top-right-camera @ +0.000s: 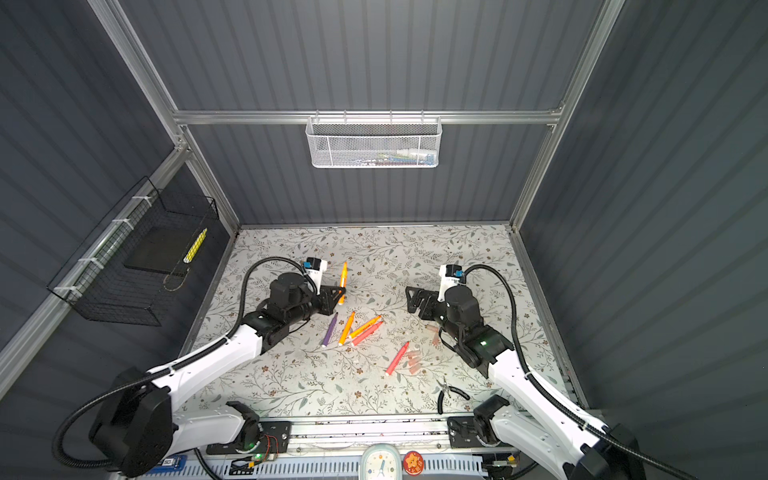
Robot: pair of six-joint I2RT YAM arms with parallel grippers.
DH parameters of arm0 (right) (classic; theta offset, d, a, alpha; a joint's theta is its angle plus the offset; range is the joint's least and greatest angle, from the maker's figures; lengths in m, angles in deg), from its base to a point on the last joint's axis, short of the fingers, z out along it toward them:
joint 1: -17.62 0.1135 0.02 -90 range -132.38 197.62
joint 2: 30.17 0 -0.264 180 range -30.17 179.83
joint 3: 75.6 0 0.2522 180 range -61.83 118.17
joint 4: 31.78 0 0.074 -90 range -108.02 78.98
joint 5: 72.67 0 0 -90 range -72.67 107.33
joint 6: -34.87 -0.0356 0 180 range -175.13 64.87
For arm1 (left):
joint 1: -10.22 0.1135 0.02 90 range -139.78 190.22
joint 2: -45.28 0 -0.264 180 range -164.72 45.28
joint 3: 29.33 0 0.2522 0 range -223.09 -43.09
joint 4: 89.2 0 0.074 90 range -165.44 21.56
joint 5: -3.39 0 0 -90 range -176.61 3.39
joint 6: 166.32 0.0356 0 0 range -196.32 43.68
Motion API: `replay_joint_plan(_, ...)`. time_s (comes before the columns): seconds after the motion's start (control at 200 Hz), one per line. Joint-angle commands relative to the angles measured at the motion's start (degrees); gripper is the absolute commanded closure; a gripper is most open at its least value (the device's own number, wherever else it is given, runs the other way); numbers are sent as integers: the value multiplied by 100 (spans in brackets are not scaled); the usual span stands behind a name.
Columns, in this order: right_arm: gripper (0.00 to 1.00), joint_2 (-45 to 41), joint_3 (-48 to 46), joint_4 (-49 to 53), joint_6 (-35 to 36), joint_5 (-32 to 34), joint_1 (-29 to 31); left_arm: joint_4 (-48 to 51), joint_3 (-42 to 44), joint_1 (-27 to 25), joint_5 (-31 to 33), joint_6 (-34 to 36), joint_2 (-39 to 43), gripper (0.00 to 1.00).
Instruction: Insert the pens into the pen caps
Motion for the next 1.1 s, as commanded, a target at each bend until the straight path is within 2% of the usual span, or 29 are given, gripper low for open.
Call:
replay_joint_plan(0.0,10,189,-212,-891,-182,-661,239,-868,-50,-282,-1105,568,-191,100)
replay_joint_plan(0.075,14,353,-244,-1198,-224,-901,396,-734,-76,-566,-878,857,-221,100)
replay_joint_plan(0.29,25,763,-324,-1750,-577,-1254,626,-716,-144,-1092,-601,1116,-332,100)
replay_joint_plan(0.48,41,1066,-188,-1821,-606,-1293,861,-587,-295,-1362,-562,1269,-548,100)
replay_joint_plan(0.505,43,1066,-180,-1822,-616,-1271,870,-574,-314,-1383,-389,1286,-556,100)
replay_joint_plan(0.8,63,1207,-208,-1780,-652,-930,985,-682,-220,-1514,-342,1315,-443,100)
replay_joint_plan(1.01,66,1407,-87,-1562,-565,-684,996,-666,-240,-1544,-453,1311,-419,100)
replay_joint_plan(1.095,76,1526,-18,-1540,-512,-655,1006,-668,-244,-1552,-474,1311,-408,100)
